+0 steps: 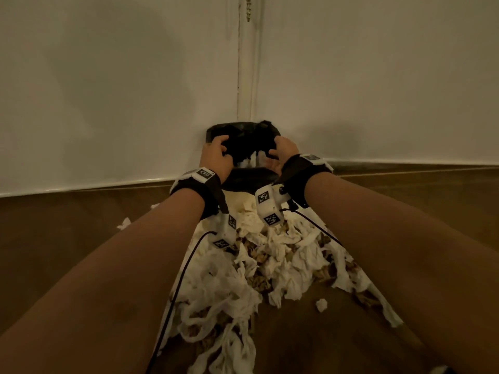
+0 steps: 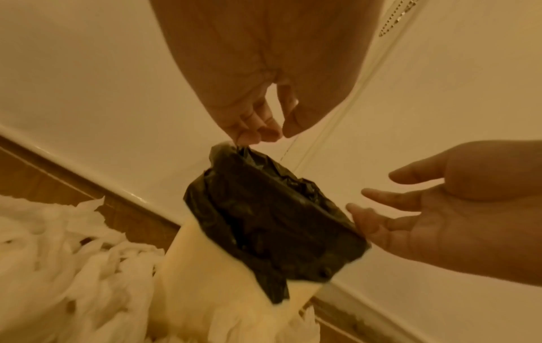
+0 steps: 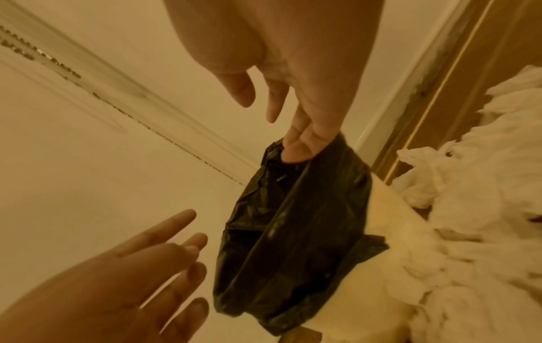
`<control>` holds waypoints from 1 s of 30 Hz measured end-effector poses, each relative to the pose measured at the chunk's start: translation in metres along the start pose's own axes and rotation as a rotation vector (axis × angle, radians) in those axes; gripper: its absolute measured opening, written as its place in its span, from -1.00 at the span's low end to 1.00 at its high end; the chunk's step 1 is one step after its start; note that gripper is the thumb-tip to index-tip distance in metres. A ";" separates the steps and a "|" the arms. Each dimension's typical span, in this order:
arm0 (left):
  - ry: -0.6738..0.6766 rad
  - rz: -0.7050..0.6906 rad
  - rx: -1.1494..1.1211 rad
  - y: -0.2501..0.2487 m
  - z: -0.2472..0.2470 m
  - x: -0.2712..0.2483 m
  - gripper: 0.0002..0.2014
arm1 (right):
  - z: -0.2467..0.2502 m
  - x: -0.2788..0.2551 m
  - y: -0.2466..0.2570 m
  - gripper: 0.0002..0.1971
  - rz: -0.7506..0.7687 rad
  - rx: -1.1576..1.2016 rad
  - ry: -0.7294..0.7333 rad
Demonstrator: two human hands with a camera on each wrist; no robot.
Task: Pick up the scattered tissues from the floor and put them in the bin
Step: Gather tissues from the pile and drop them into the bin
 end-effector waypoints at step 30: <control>0.524 -0.055 0.982 0.064 -0.207 -0.208 -0.10 | 0.233 -0.137 -0.222 -0.64 -0.309 -0.998 -0.219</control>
Point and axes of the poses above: each hand's wrist, its own x-axis towards the middle knuckle, its own z-axis out of the back of the hand, y = z × x, the point moved 5 cm from there along x, towards the middle knuckle, and after that the axes turned 10 degrees about x, right-handed, at the moved point
